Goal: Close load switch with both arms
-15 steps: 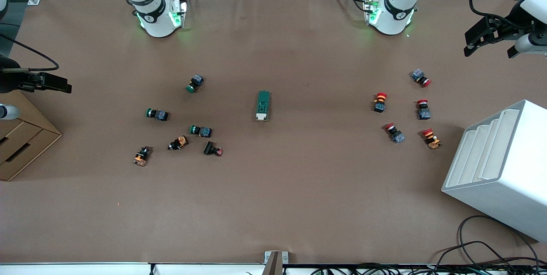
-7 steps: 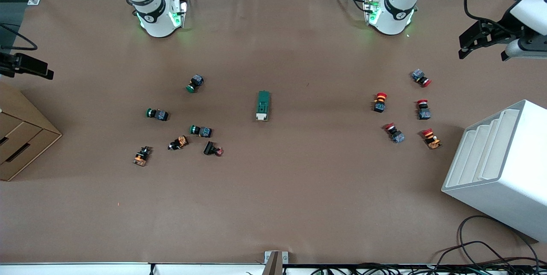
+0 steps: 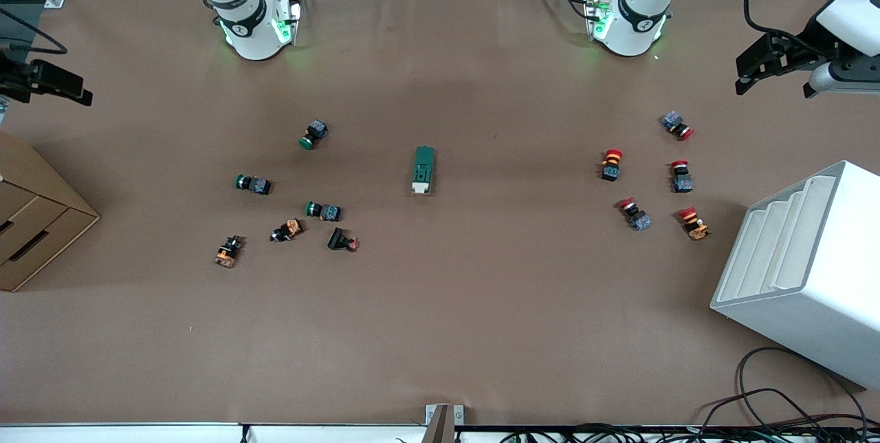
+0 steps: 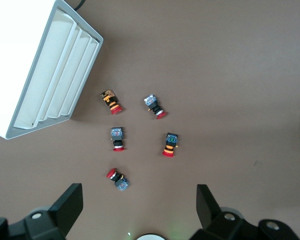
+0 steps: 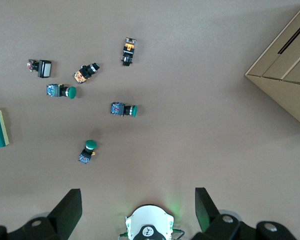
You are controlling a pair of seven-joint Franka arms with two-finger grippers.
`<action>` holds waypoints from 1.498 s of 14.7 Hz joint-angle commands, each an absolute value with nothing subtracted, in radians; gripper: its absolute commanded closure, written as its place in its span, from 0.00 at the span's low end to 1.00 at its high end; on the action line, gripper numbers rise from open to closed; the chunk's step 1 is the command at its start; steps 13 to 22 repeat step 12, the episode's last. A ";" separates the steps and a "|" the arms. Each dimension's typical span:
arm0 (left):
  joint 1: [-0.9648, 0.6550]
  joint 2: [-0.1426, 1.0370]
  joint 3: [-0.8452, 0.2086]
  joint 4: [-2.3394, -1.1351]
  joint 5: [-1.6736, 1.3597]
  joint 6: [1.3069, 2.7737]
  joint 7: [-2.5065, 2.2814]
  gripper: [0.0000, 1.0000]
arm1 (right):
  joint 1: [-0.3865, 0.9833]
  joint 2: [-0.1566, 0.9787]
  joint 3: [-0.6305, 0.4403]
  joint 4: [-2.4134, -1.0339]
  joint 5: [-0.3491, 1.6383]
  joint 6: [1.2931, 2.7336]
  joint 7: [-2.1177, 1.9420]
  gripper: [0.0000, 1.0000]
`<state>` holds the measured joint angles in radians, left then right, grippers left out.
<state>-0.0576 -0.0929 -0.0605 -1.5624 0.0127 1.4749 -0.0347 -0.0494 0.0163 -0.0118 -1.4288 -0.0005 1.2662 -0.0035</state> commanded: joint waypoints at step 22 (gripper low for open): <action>0.002 -0.074 -0.121 -1.522 -0.002 1.471 -0.080 0.00 | -0.022 -0.103 -0.018 -1.525 -0.015 1.287 -0.011 0.00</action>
